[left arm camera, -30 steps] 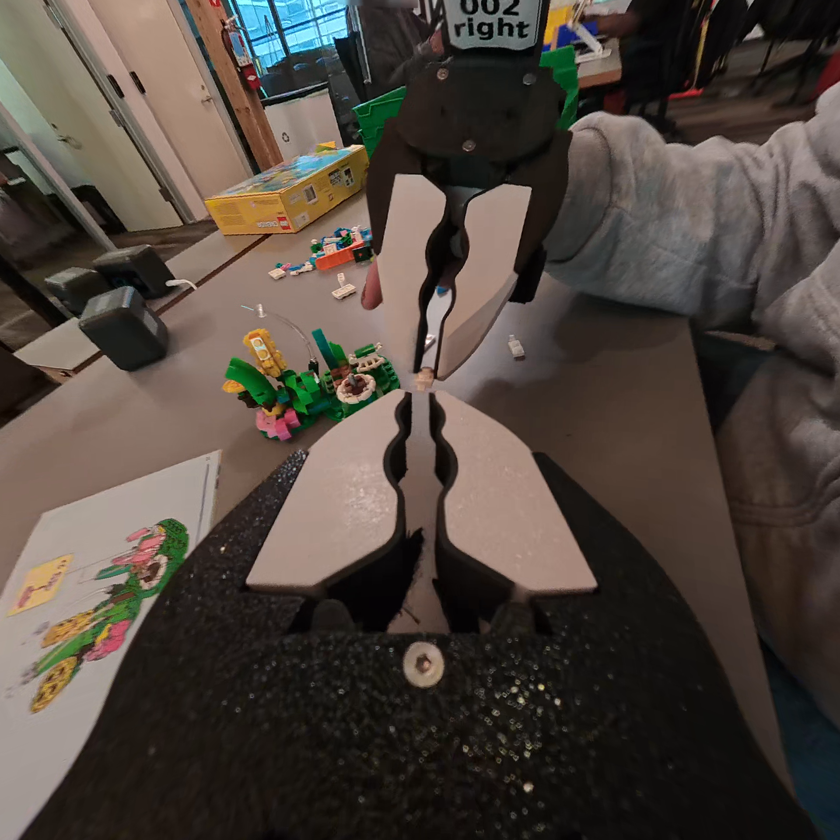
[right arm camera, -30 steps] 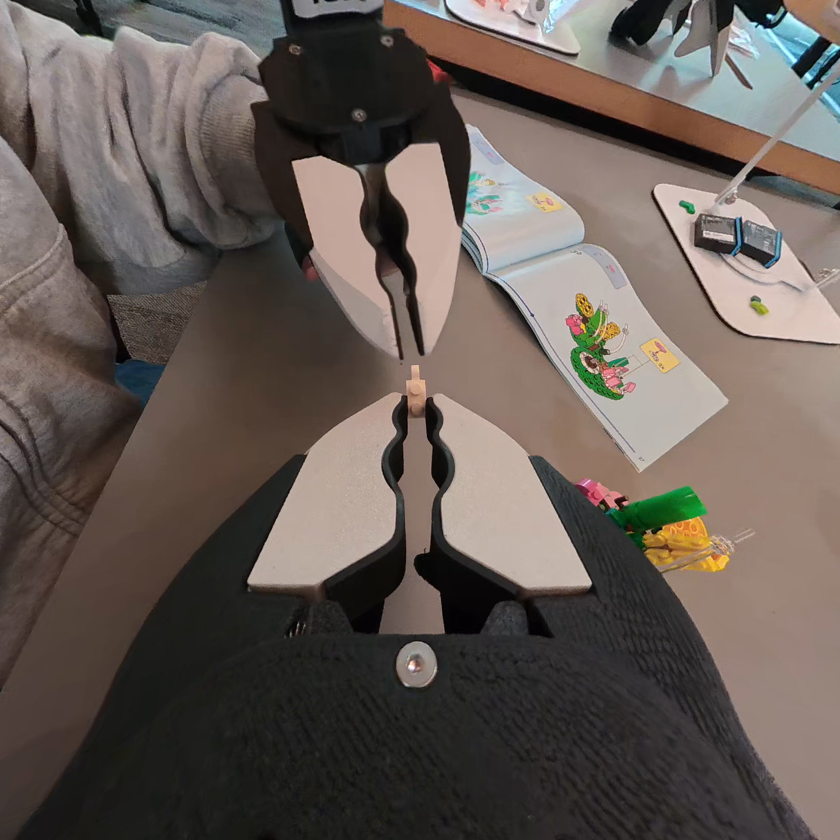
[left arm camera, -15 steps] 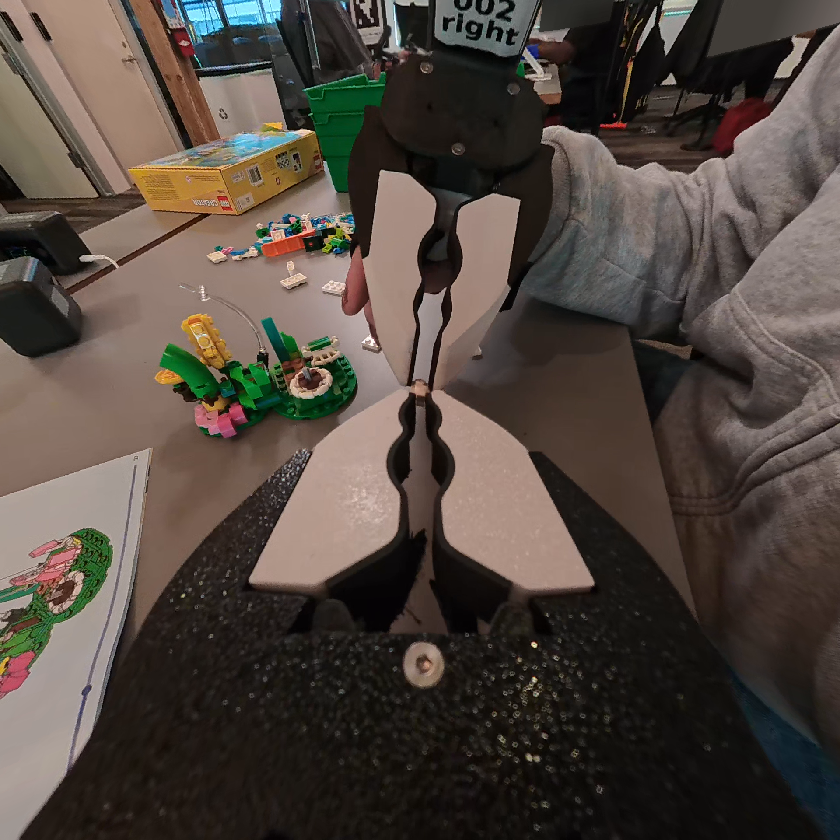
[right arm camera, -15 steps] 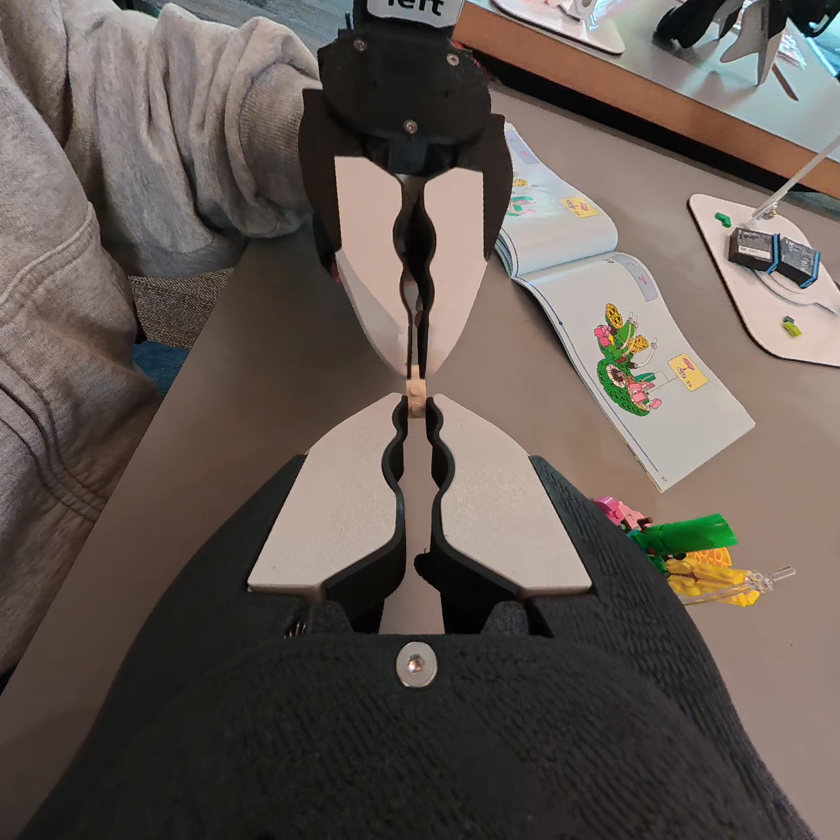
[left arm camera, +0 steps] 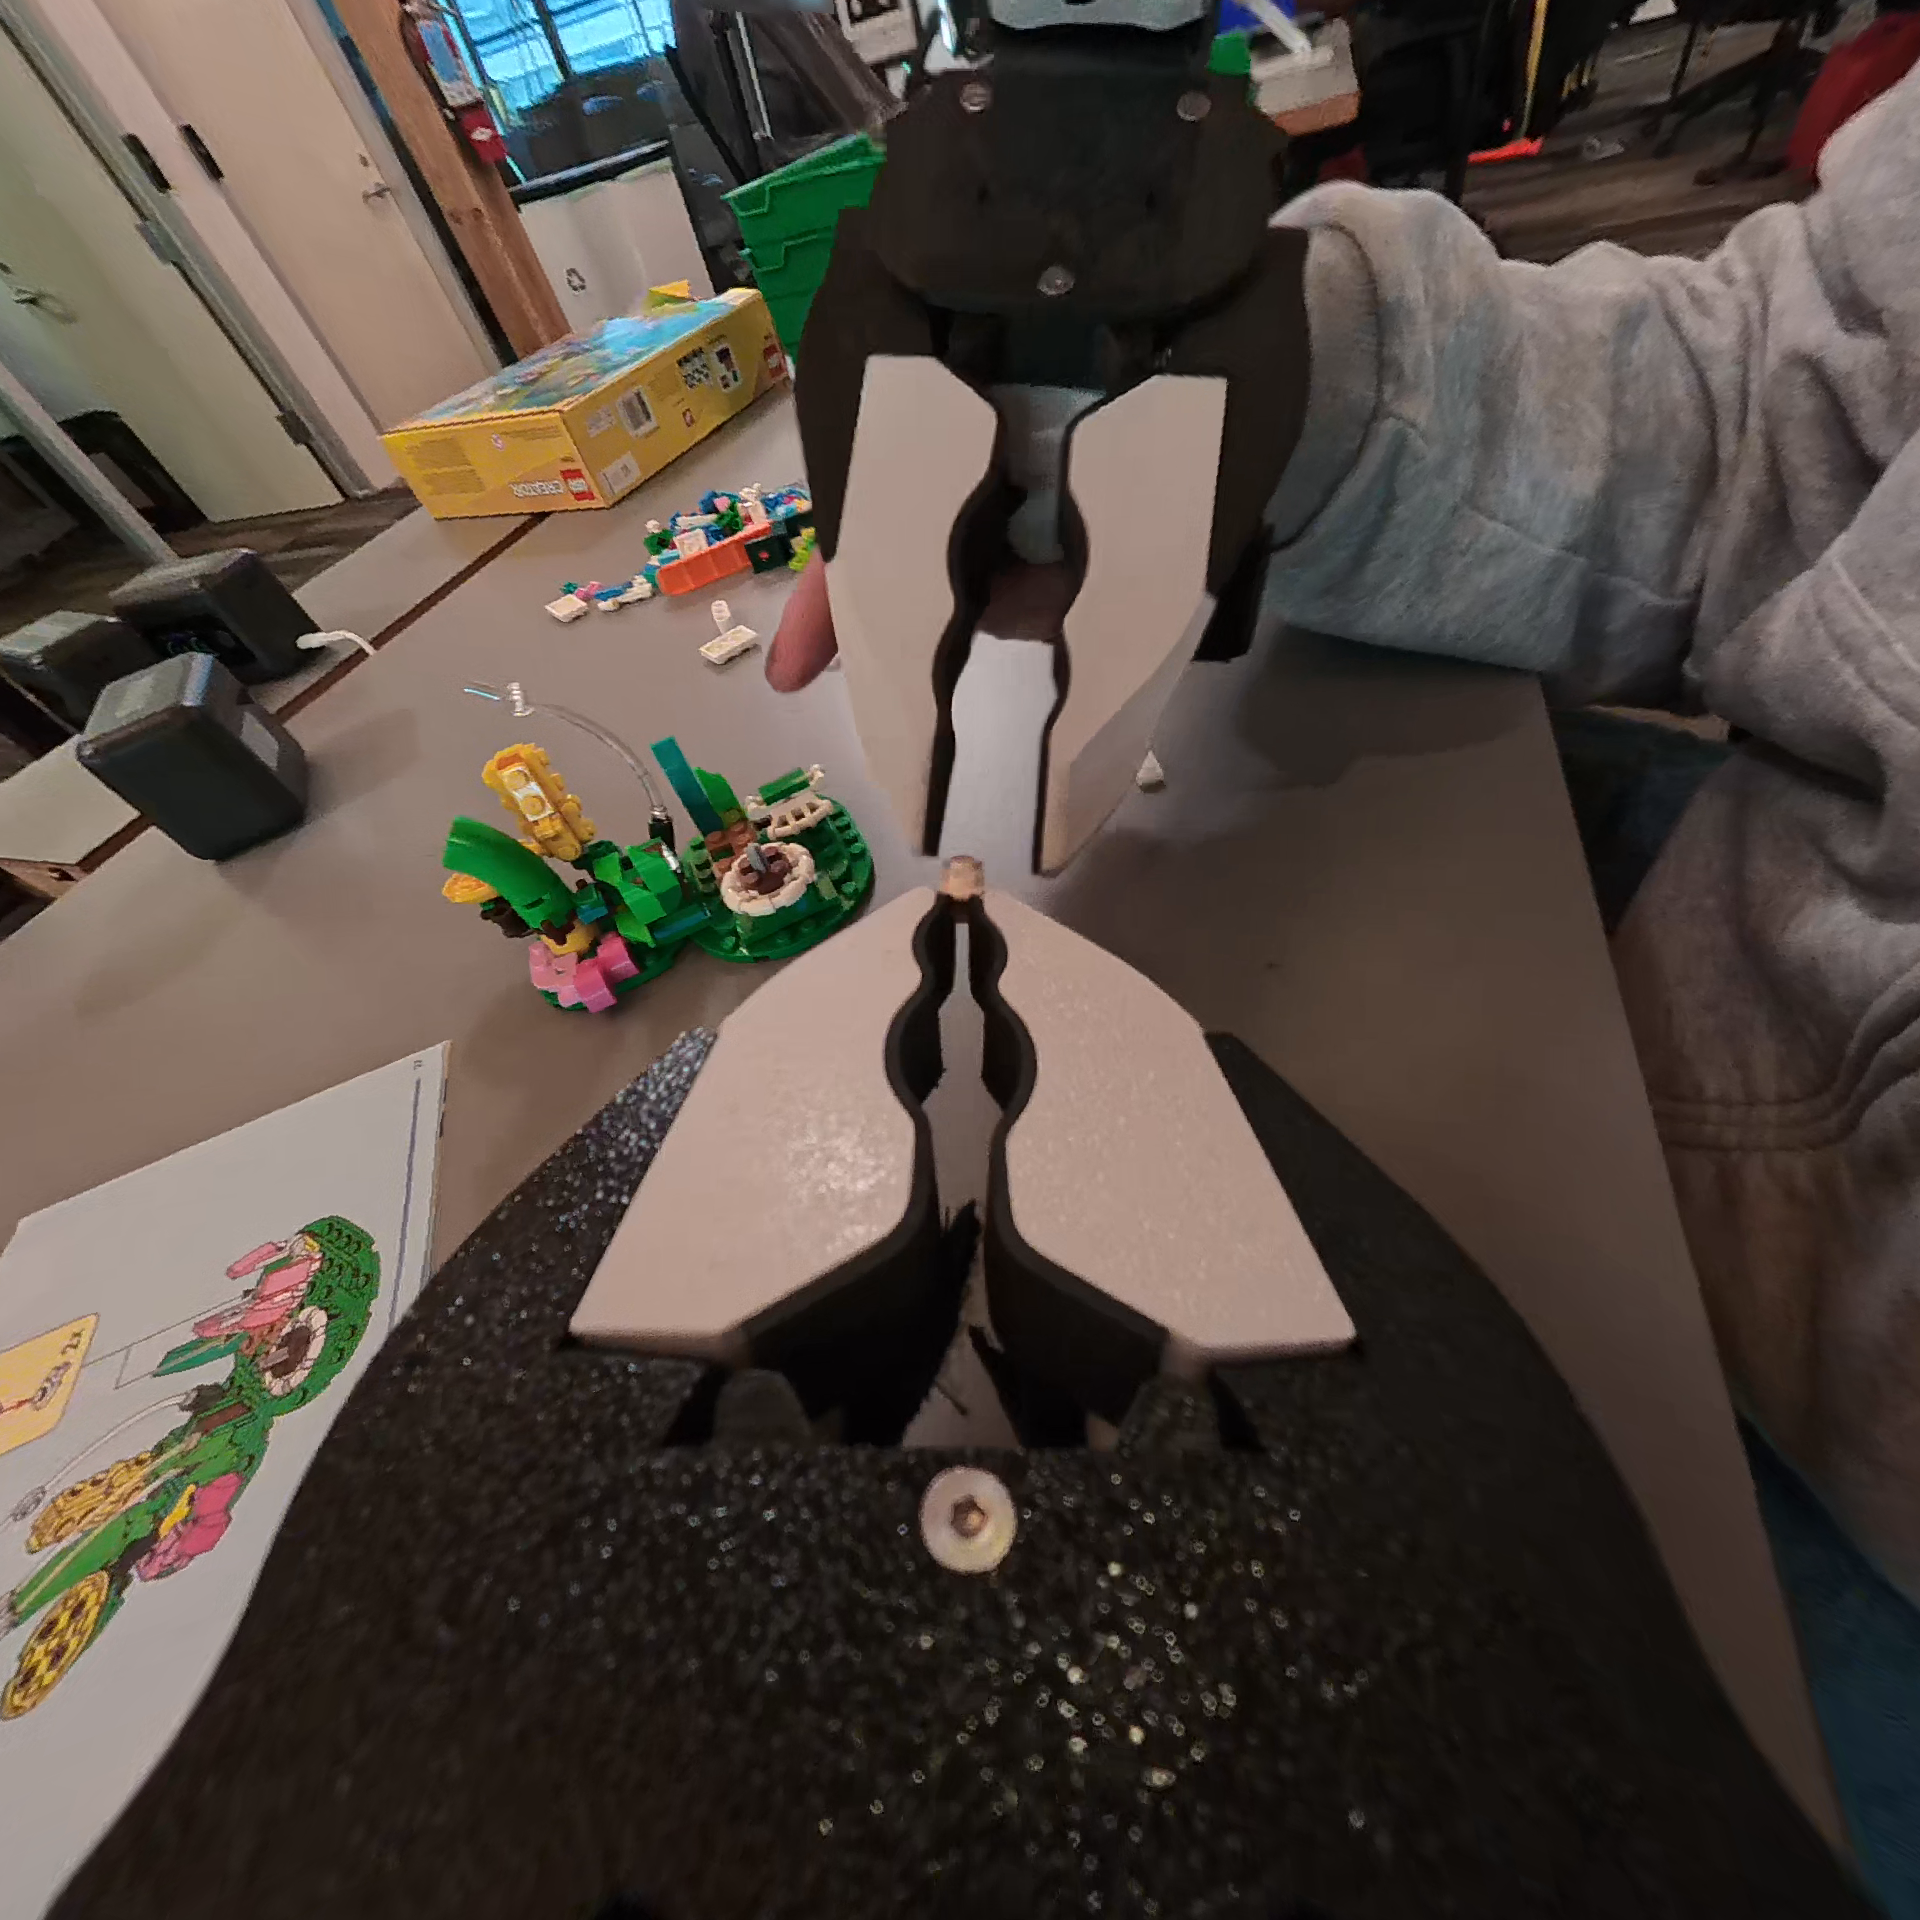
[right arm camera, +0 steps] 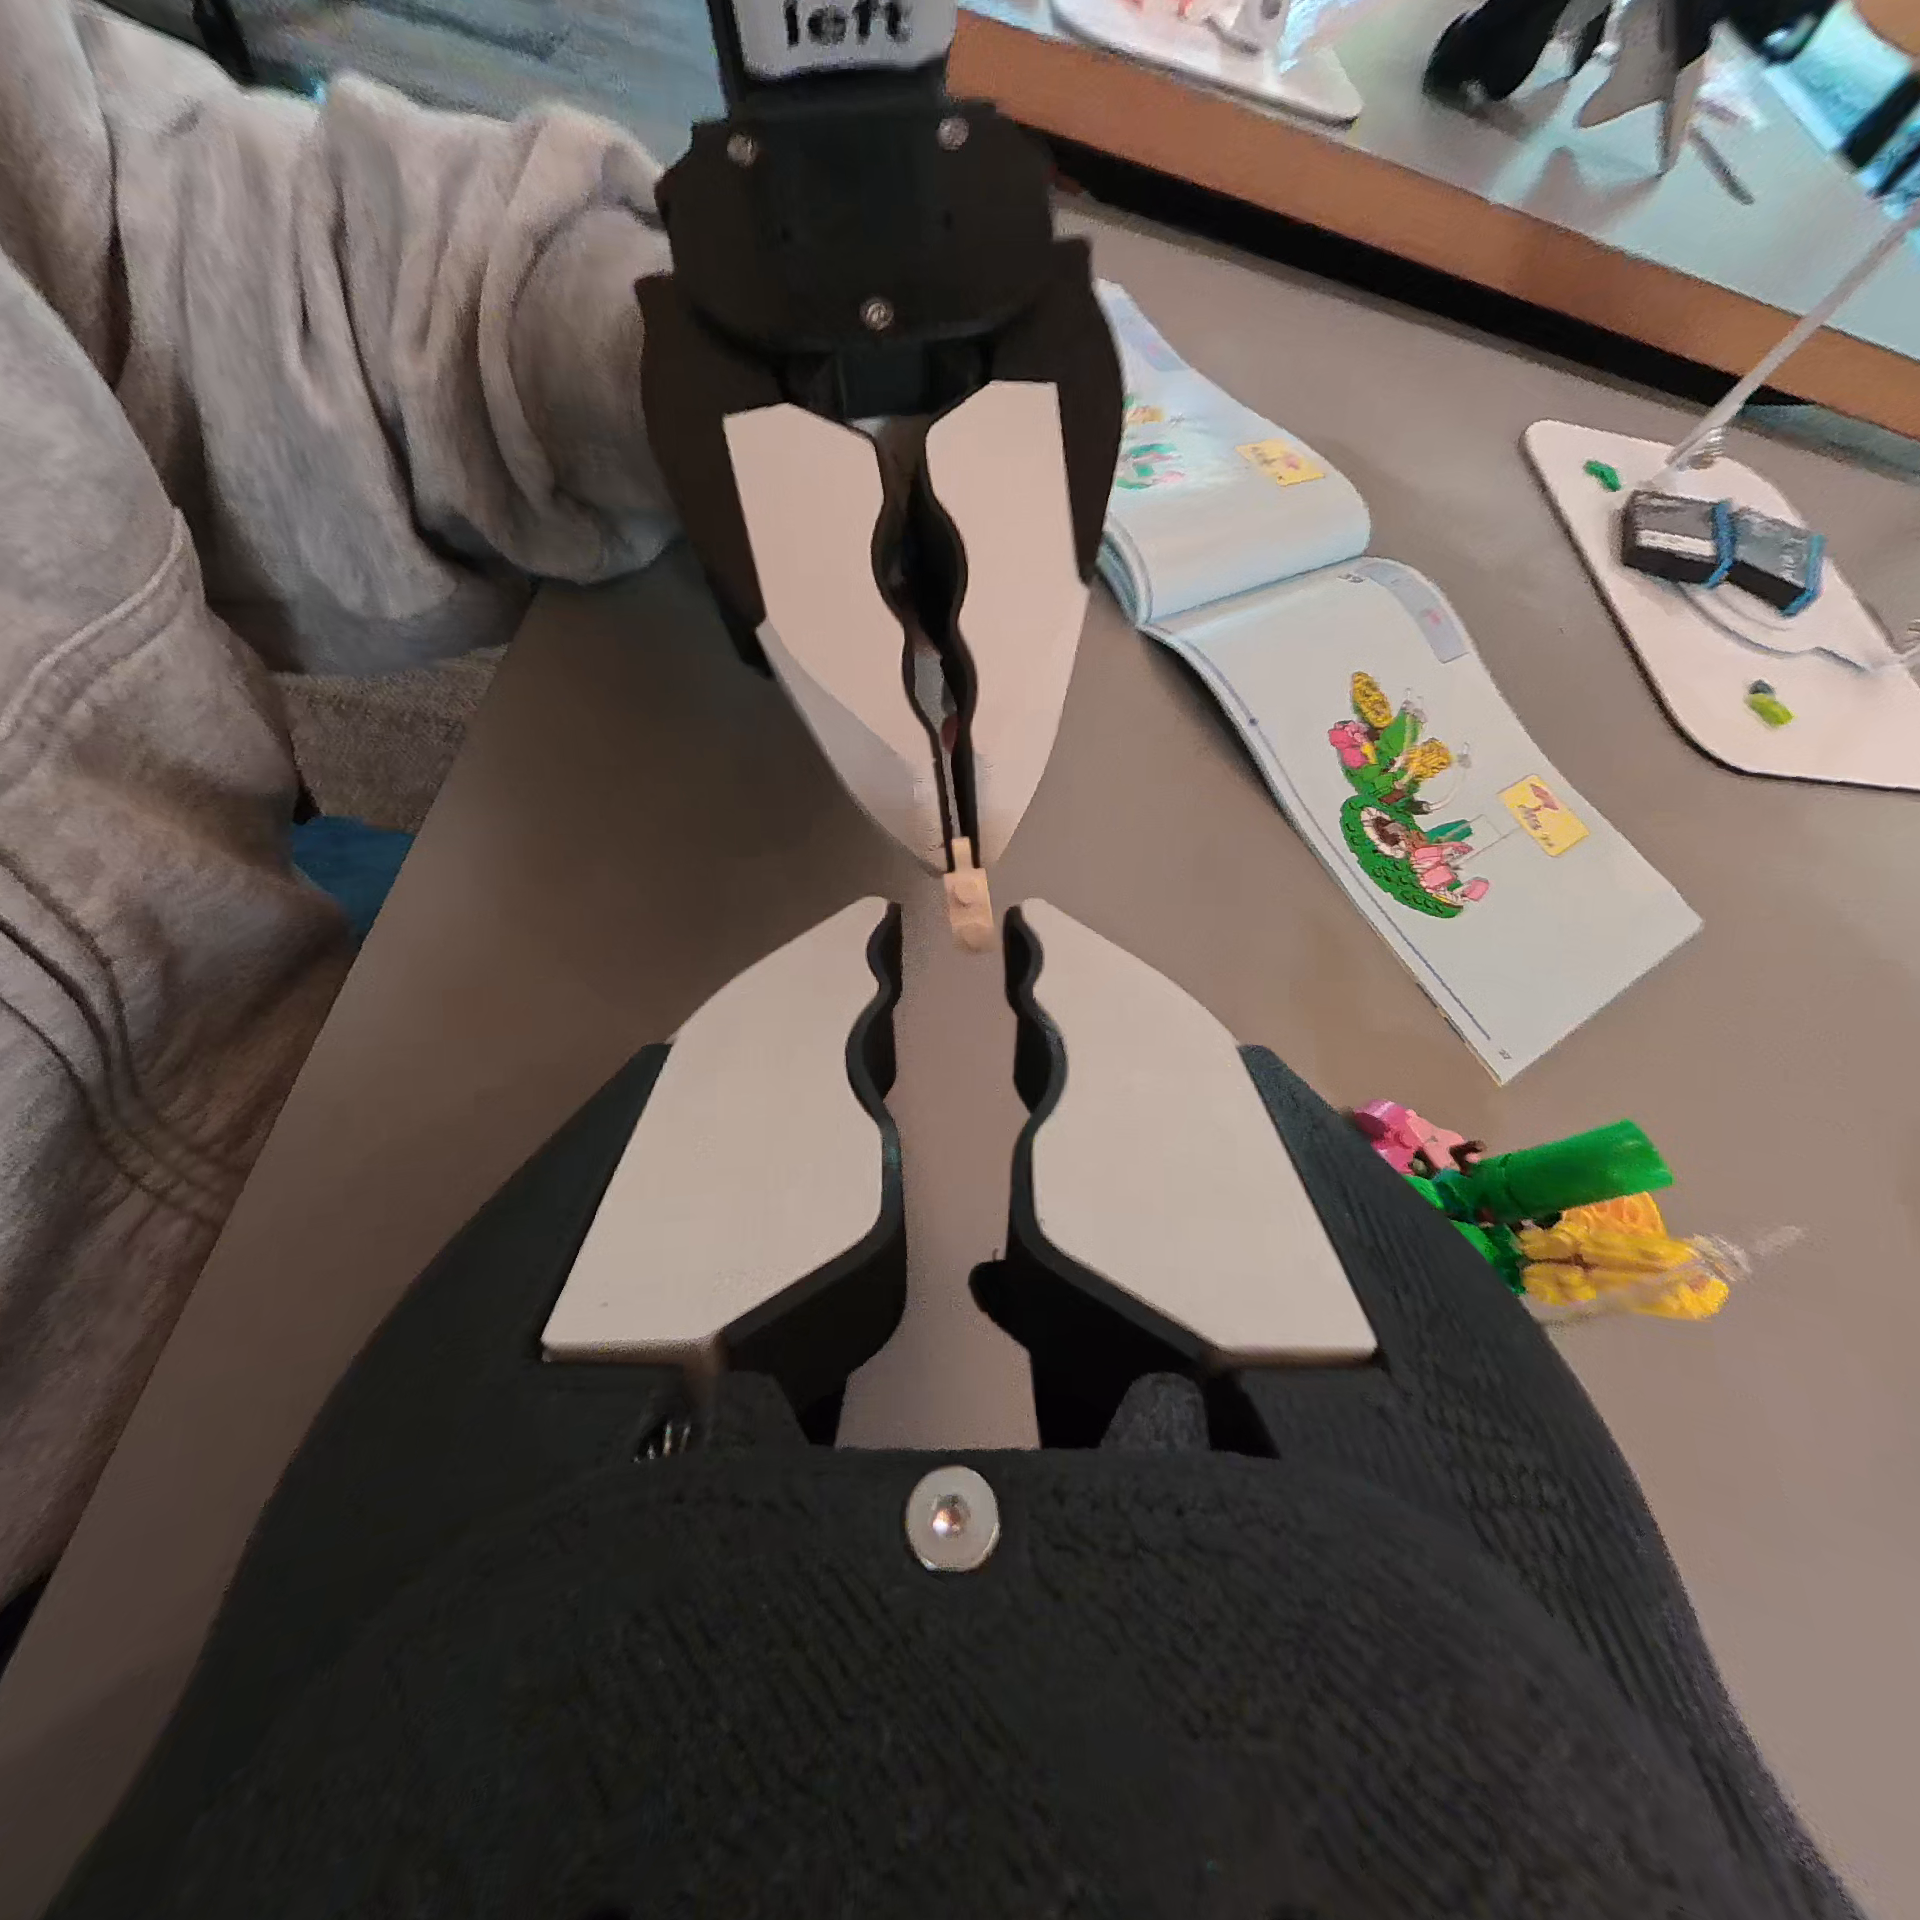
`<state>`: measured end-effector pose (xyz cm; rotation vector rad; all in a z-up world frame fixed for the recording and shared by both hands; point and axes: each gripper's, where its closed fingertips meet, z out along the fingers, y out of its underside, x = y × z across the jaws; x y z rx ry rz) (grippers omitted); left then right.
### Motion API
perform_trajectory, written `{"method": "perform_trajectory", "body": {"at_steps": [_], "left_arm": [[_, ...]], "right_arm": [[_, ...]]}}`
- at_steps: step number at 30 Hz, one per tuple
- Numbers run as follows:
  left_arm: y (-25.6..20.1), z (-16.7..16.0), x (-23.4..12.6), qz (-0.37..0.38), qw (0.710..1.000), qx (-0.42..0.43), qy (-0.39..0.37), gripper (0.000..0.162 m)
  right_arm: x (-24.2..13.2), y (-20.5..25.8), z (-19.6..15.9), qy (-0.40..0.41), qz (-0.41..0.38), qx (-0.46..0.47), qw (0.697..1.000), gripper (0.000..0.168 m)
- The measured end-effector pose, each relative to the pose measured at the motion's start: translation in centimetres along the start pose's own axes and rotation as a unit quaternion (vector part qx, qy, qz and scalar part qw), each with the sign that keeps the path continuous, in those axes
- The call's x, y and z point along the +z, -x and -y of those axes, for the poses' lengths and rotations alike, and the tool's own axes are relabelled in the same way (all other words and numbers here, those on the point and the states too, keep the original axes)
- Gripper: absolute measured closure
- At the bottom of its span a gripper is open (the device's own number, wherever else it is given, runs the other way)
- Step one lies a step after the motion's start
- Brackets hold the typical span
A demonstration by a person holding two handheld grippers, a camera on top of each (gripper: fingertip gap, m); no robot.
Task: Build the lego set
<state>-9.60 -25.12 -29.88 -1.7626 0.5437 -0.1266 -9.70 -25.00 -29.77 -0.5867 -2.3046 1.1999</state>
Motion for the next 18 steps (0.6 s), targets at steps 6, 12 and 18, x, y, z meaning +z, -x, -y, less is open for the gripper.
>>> {"method": "perform_trajectory", "body": {"at_steps": [6, 12, 18], "left_arm": [[1.0, 1.0, 0.7, 0.040, 0.997, -0.037, -0.051, 0.160], [0.6, 3.1, 1.0, 0.041, 0.990, -0.054, -0.124, 0.160], [0.7, 3.8, 0.0, 0.032, 0.983, -0.068, -0.168, 0.160]], "right_arm": [[-3.9, -5.3, 1.9, -0.115, -0.171, 0.008, 0.979, 0.144], [-9.3, -9.6, 3.4, -0.250, -0.329, 0.042, 0.910, 0.147], [-10.7, -10.2, 3.6, -0.275, -0.373, 0.035, 0.885, 0.149]]}}
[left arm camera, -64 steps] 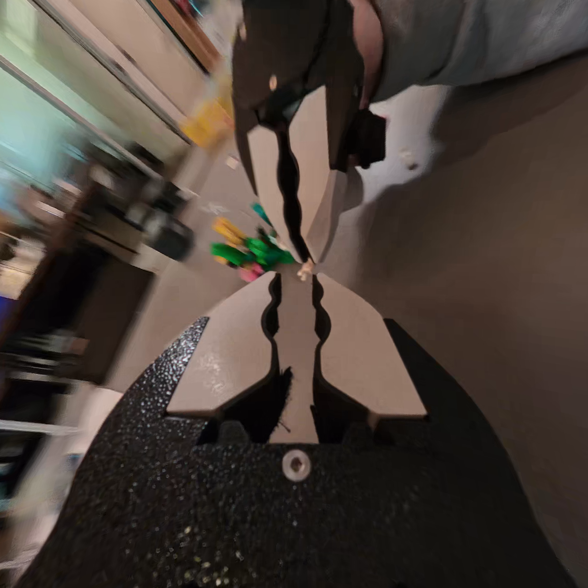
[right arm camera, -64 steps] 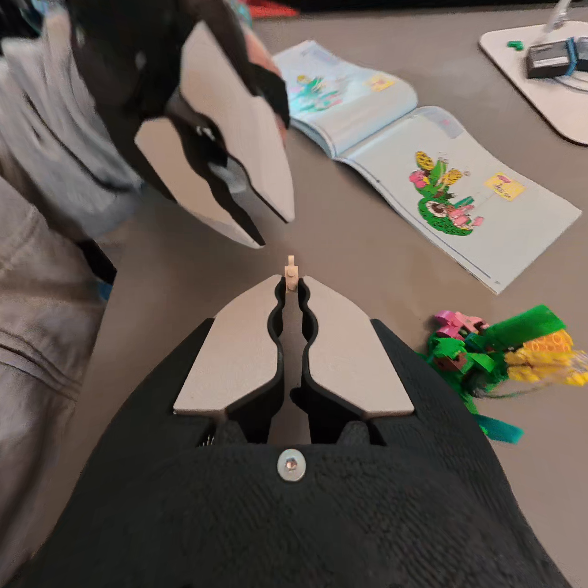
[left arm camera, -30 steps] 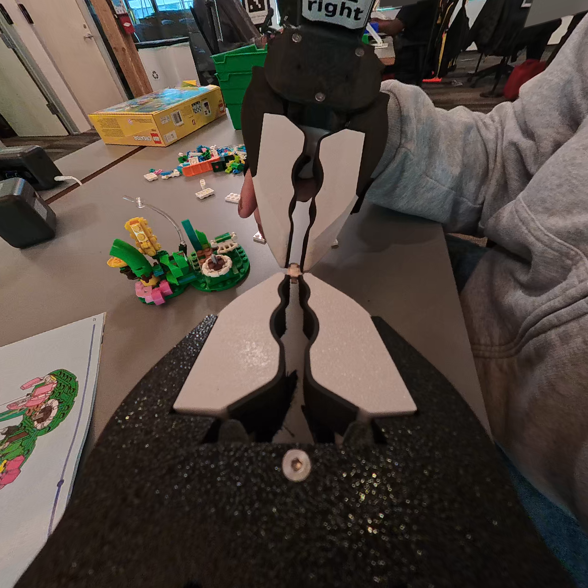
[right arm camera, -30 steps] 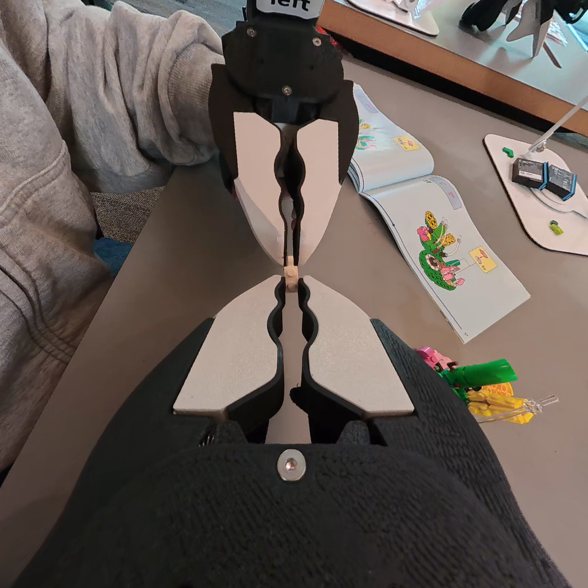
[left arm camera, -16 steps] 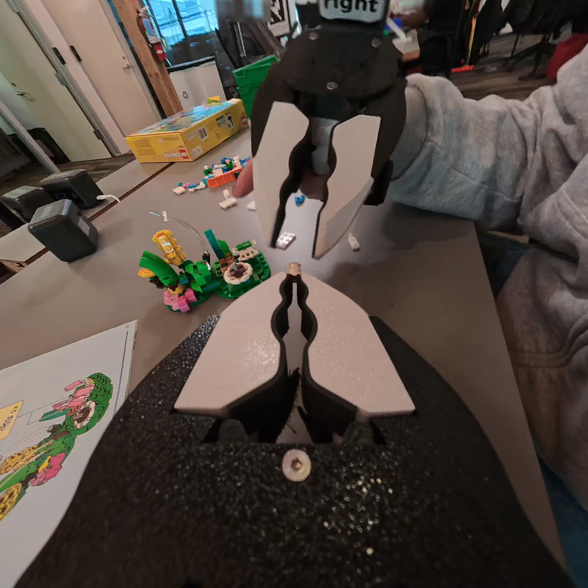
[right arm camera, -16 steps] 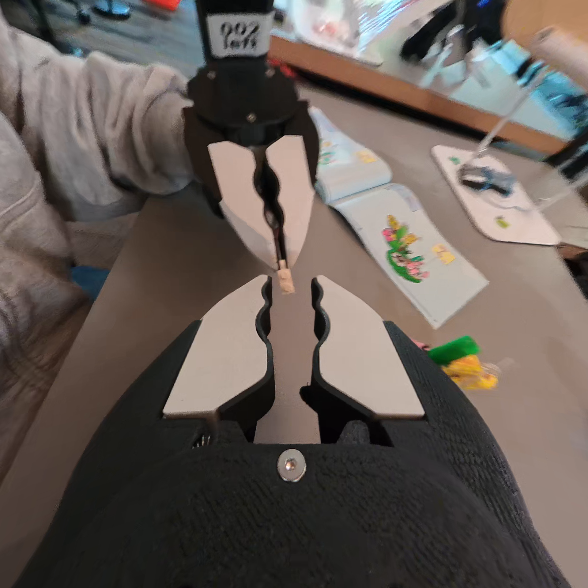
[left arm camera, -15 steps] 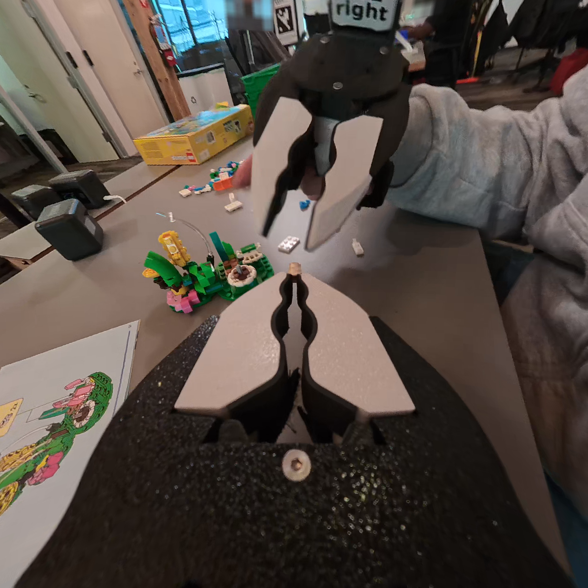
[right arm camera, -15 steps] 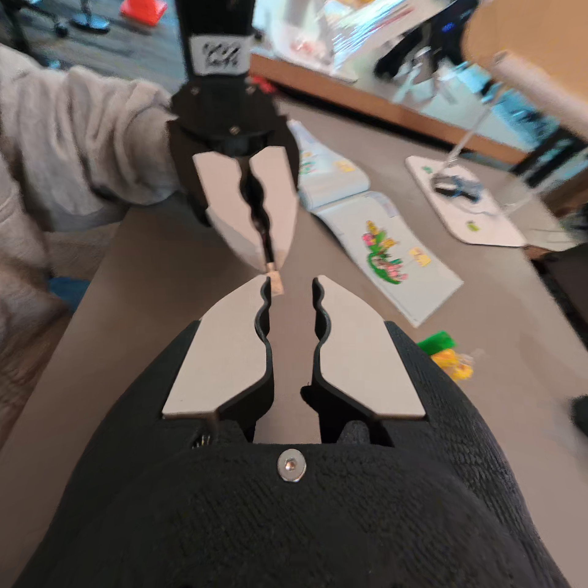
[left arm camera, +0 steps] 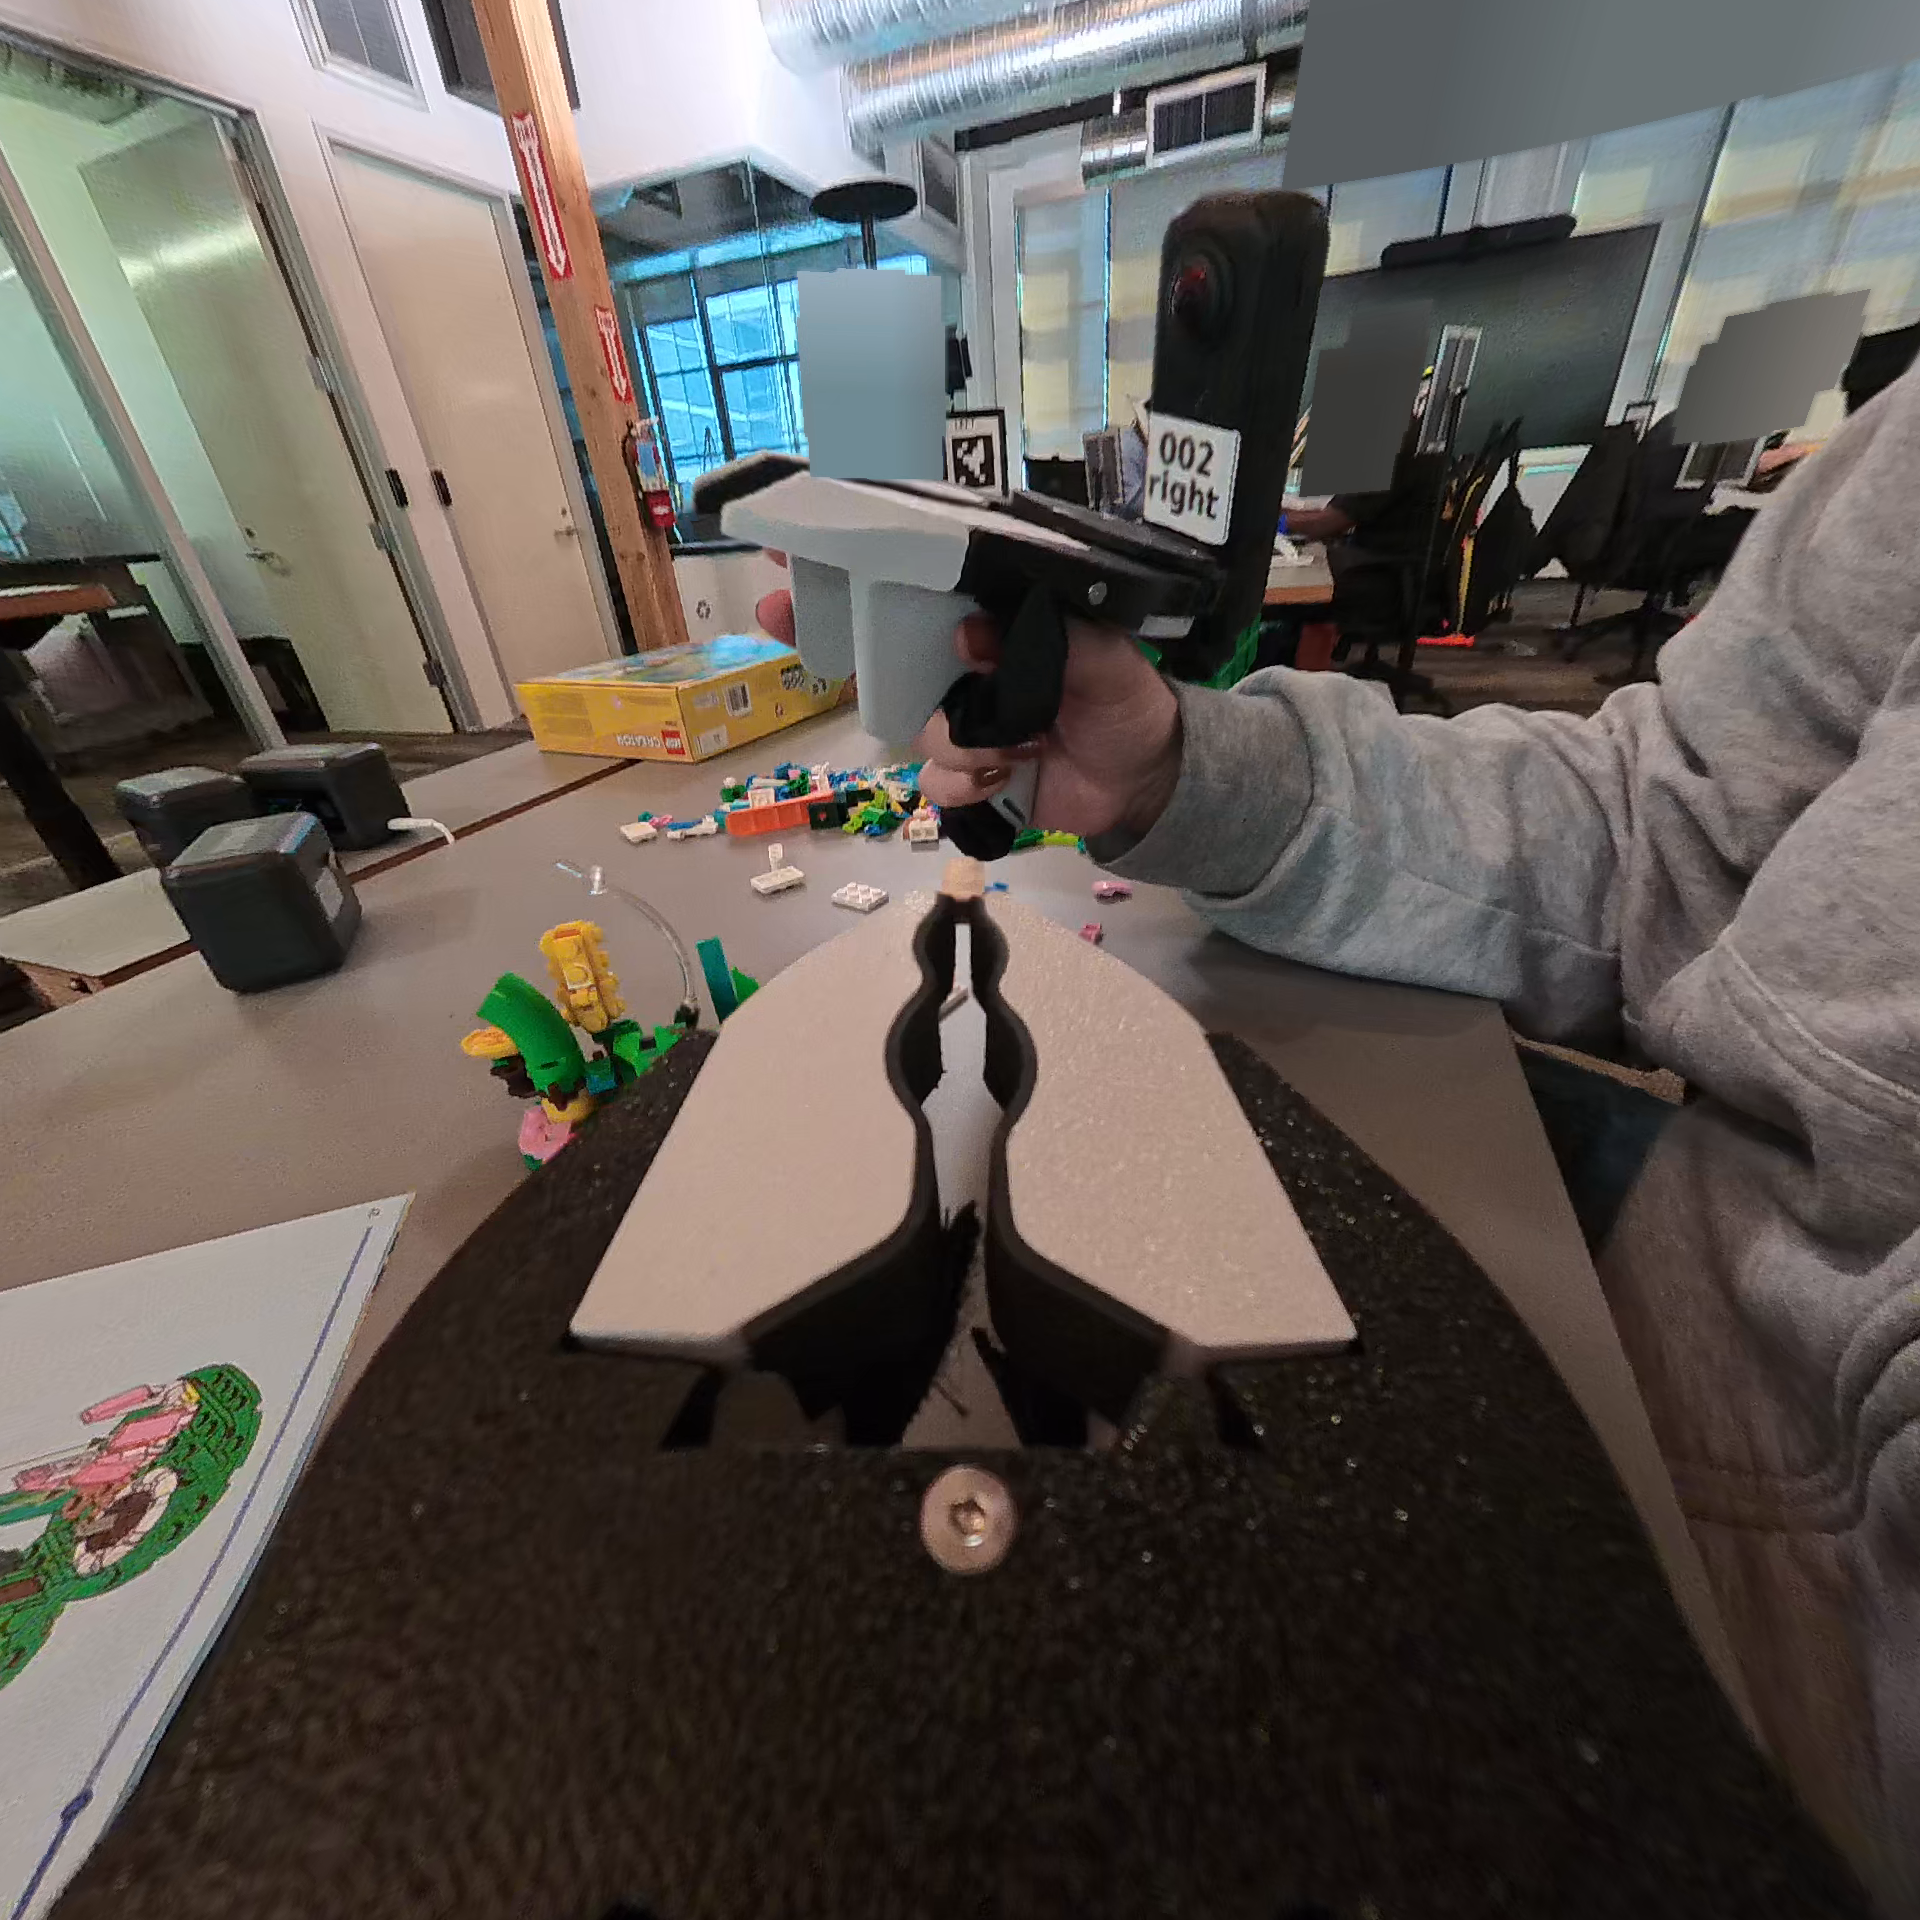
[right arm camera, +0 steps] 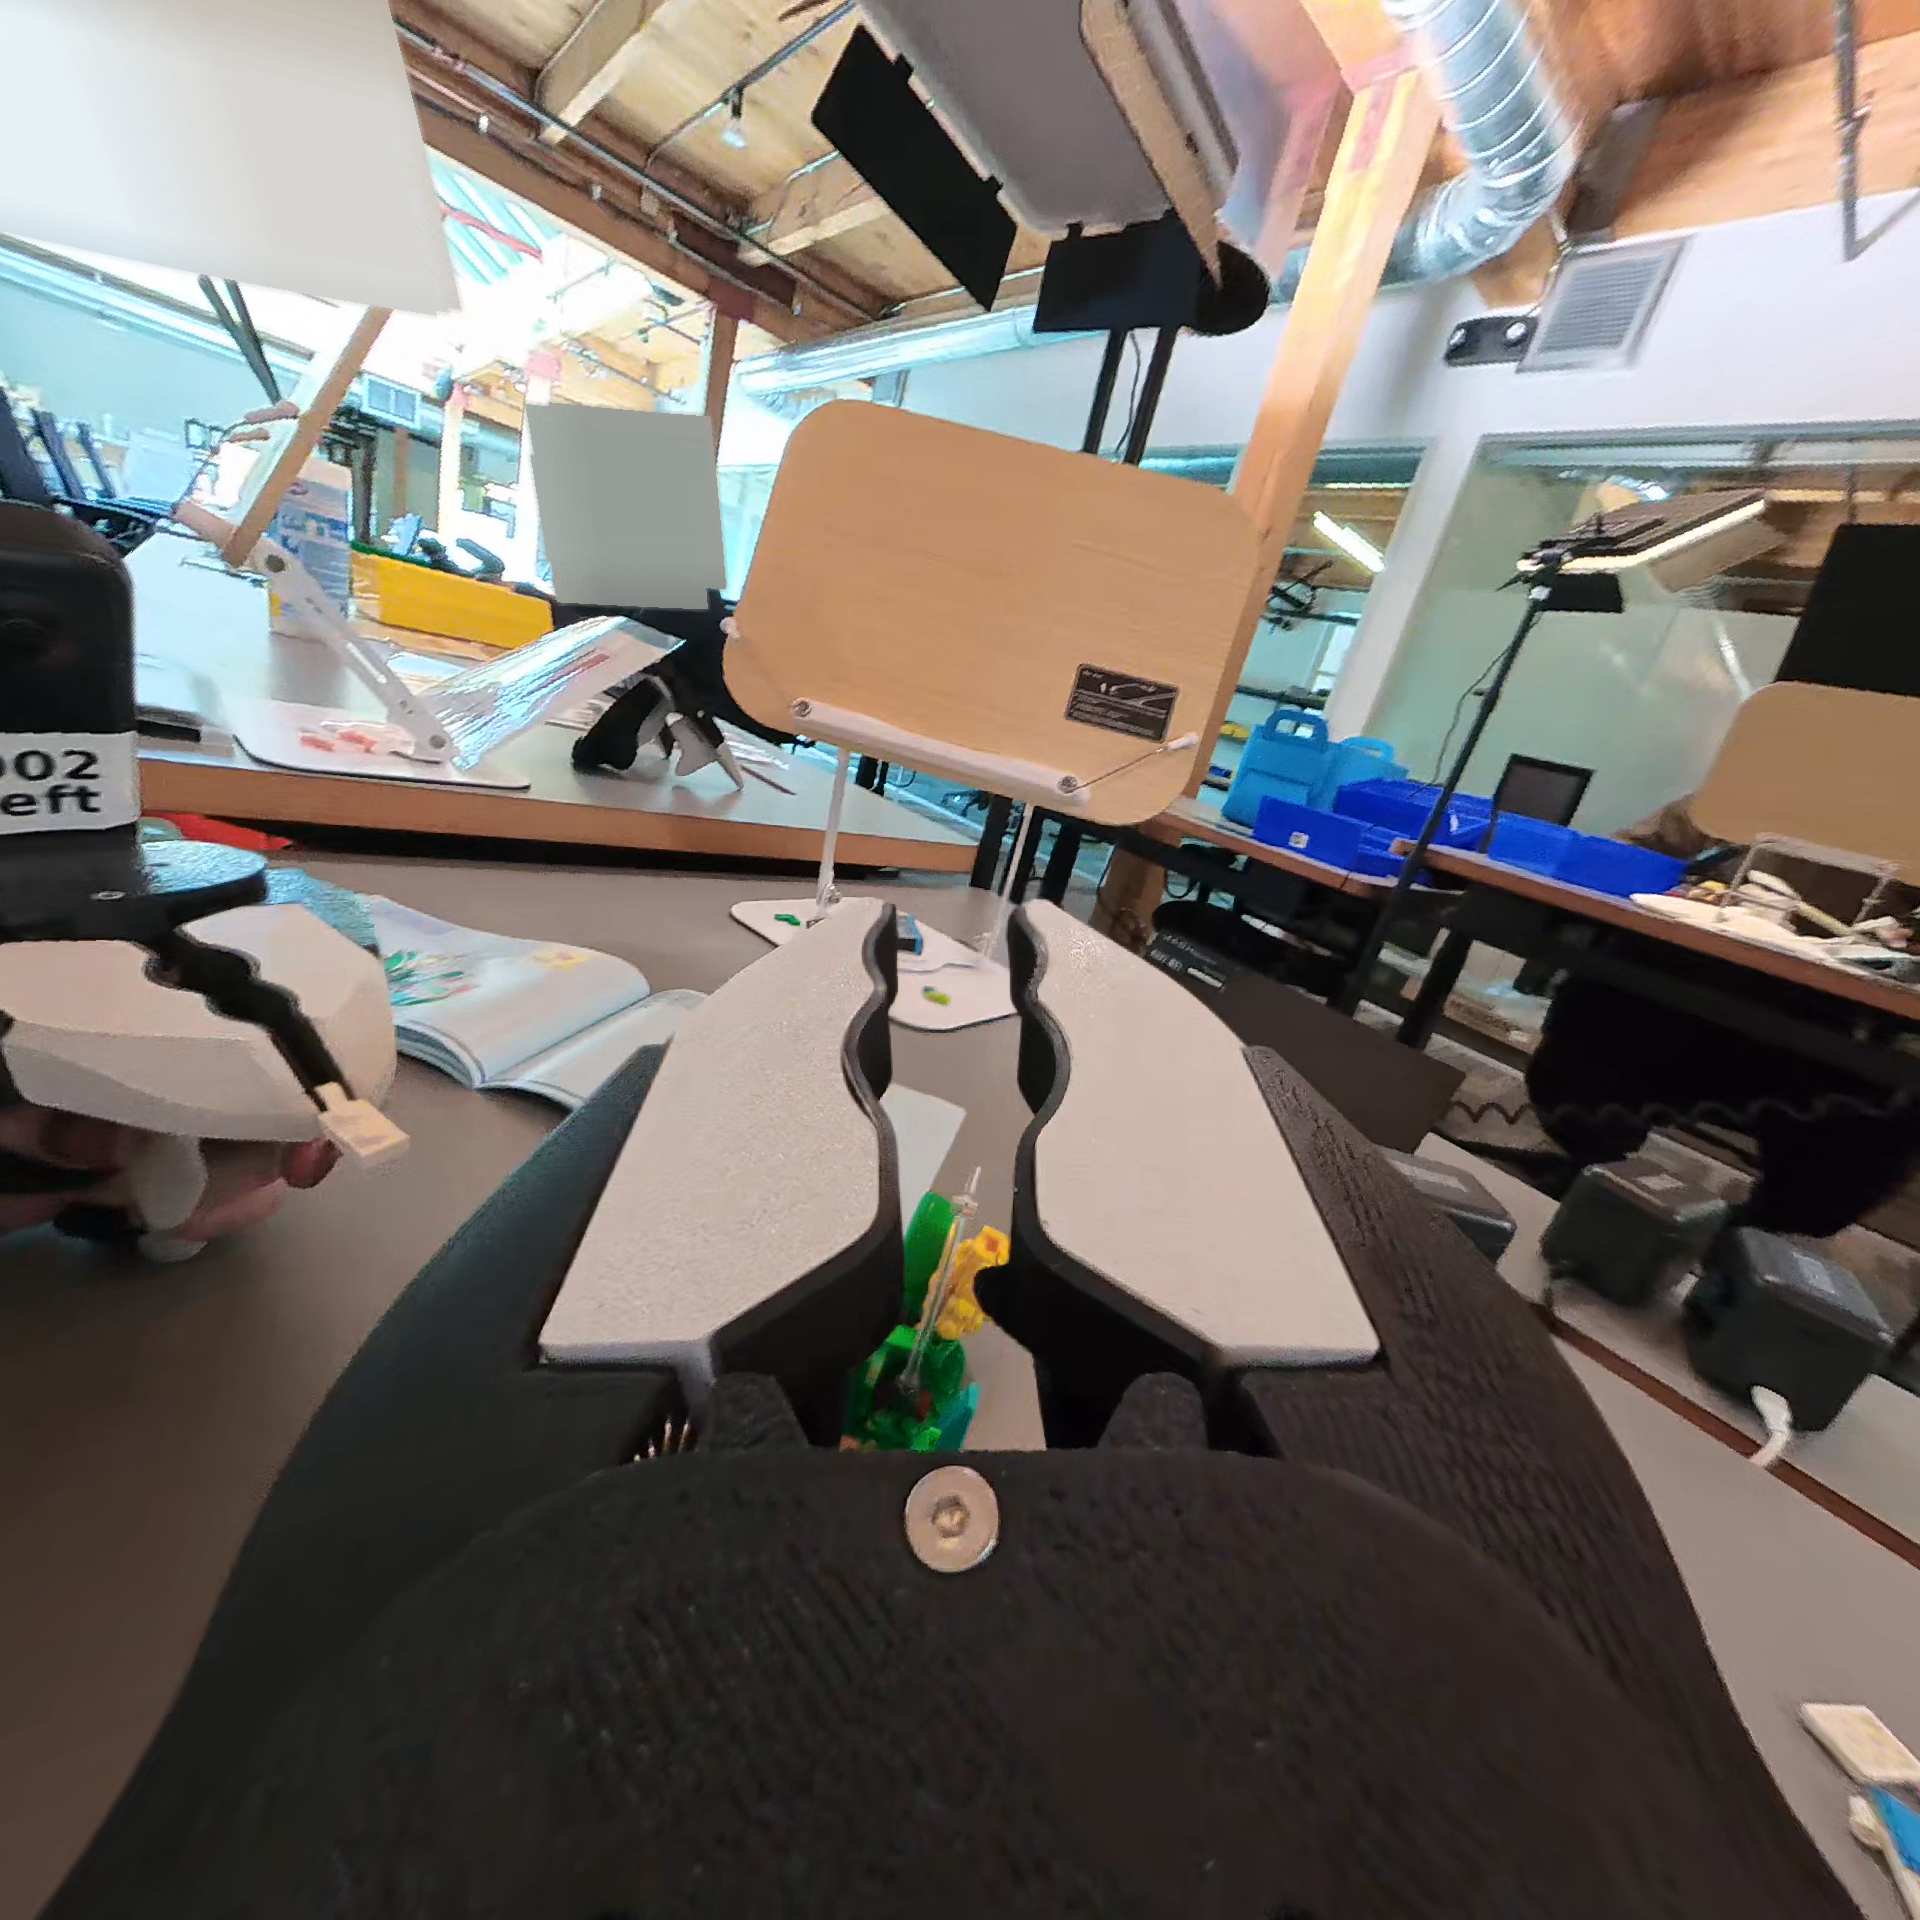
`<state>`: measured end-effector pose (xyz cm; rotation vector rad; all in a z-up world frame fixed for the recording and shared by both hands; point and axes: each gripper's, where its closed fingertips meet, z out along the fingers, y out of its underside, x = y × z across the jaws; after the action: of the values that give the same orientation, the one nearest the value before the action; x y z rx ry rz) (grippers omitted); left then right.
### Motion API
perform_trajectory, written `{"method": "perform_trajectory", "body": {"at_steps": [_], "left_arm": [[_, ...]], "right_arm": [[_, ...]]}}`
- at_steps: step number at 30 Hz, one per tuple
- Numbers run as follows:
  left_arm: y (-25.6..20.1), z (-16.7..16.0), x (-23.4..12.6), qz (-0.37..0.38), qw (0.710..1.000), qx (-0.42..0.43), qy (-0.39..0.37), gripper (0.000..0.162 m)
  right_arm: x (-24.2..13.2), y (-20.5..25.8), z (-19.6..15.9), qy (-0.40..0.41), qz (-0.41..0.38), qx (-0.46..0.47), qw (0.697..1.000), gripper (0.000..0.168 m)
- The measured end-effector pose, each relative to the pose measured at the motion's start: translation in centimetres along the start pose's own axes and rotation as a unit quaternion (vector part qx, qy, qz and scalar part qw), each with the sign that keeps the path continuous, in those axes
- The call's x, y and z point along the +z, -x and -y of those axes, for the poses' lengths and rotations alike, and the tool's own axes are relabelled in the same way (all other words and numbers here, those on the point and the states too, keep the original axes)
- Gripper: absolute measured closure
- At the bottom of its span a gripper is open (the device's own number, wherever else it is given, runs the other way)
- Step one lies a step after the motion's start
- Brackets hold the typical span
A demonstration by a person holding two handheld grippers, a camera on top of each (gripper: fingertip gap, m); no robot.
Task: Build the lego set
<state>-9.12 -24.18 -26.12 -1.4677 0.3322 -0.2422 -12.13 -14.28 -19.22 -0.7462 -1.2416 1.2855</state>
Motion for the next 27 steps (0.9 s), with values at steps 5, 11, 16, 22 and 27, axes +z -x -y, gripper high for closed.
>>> {"method": "perform_trajectory", "body": {"at_steps": [5, 11, 16, 22, 27], "left_arm": [[-2.3, 1.4, -0.6, -0.077, 0.996, 0.003, -0.046, 0.160], [-3.2, 1.1, -0.1, -0.092, 0.995, 0.023, -0.036, 0.160], [-3.2, 1.2, -0.2, -0.093, 0.995, 0.018, -0.043, 0.160], [-3.3, 1.0, 0.0, -0.097, 0.994, 0.016, -0.039, 0.160], [-3.2, 1.0, 0.0, -0.096, 0.995, 0.015, -0.039, 0.160]], "right_arm": [[-0.3, -0.7, 0.4, -0.016, -0.026, -0.008, 1.000, 0.151], [-0.4, -1.2, 0.3, -0.018, -0.037, -0.005, 0.999, 0.153], [-0.3, -1.0, 0.0, -0.012, -0.036, -0.010, 0.999, 0.153], [-0.2, -0.7, -0.1, -0.009, -0.033, -0.021, 0.999, 0.154], [-0.1, -0.6, -0.2, -0.006, -0.031, -0.021, 0.999, 0.154]]}}
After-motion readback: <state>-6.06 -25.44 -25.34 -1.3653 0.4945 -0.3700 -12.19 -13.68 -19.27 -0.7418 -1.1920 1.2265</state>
